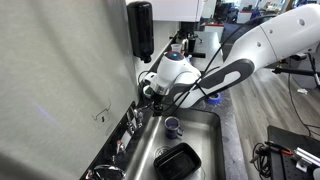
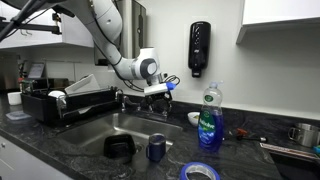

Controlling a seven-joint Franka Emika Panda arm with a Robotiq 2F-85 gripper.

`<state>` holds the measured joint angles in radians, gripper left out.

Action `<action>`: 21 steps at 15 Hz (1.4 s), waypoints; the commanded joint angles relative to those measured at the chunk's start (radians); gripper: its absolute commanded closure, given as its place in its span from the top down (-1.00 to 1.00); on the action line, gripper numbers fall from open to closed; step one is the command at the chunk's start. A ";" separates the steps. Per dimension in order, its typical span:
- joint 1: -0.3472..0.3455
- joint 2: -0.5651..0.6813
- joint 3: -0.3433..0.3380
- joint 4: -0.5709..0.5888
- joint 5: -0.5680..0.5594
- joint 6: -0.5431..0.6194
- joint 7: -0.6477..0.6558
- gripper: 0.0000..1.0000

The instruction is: Turn the right tap lever to the right

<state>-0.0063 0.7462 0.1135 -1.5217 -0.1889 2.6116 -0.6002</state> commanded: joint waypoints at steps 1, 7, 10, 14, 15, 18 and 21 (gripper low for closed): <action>0.010 0.025 -0.030 0.051 -0.036 -0.024 0.018 1.00; 0.013 0.033 -0.050 0.069 -0.060 -0.024 0.019 1.00; 0.013 0.035 -0.059 0.074 -0.071 -0.027 0.020 1.00; 0.013 0.021 -0.061 0.057 -0.076 -0.025 0.020 1.00; 0.013 0.012 -0.059 0.044 -0.076 -0.017 0.019 1.00; 0.007 -0.013 -0.051 0.006 -0.070 0.022 0.020 1.00; 0.006 -0.068 -0.048 -0.075 -0.041 0.031 0.100 1.00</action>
<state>-0.0005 0.7424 0.0728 -1.5095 -0.2314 2.6068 -0.5728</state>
